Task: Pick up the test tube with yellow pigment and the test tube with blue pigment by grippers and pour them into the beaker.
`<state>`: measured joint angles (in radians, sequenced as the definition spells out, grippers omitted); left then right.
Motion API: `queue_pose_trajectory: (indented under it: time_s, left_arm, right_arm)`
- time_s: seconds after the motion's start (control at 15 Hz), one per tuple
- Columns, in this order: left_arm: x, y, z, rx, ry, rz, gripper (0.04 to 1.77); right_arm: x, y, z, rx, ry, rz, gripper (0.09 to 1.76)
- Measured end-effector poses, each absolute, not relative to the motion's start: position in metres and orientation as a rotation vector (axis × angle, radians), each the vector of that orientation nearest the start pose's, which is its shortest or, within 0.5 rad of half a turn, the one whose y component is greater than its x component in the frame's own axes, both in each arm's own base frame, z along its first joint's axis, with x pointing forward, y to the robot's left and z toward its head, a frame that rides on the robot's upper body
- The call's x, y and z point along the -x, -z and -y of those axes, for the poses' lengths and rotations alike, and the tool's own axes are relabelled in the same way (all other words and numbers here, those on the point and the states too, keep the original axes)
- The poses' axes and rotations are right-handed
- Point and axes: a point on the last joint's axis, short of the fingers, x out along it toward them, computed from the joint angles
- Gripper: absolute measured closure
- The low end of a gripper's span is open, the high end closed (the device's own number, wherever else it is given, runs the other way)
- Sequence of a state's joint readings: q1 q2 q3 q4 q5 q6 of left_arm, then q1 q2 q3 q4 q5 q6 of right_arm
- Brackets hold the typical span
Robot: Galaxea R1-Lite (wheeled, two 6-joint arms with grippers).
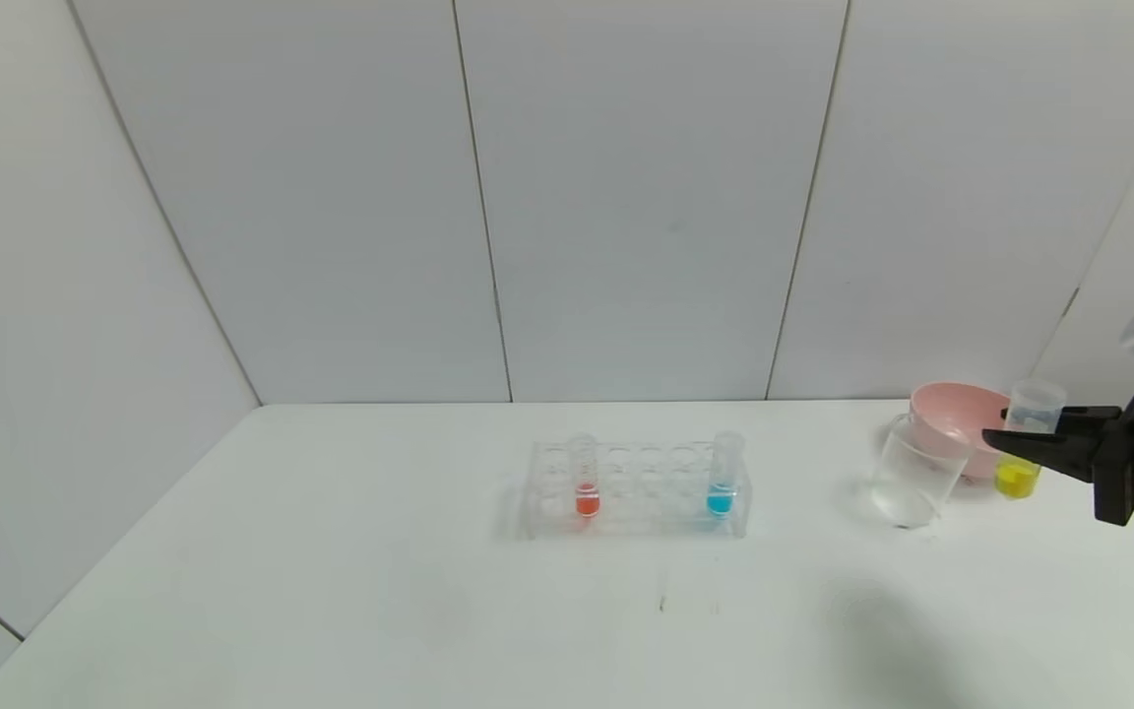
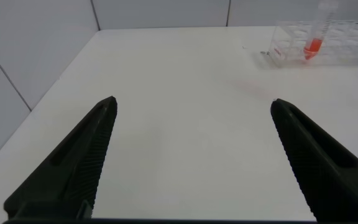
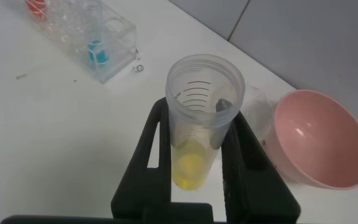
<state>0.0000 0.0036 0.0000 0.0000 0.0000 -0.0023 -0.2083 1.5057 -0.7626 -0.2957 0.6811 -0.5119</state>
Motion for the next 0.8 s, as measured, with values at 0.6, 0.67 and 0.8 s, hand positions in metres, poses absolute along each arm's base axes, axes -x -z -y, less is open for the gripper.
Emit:
queue_pose_trajectory:
  time_s: [0.6,0.67,0.8]
  left_arm:
    - [0.023,-0.076,0.000,0.003,0.000,-0.004,0.05]
    - [0.023,-0.076,0.000,0.003,0.000,-0.004,0.05]
    - [0.023,-0.076,0.000,0.003,0.001,-0.004,0.05]
  right_arm:
    - [-0.287,-0.232,0.100,0.452,-0.513,-0.381,1.33]
    - [-0.293,-0.234,0.103,0.483,-0.521,-0.393,1.33]
    - [-0.304,-0.235,0.105,0.525,-0.502,-0.449,1.33]
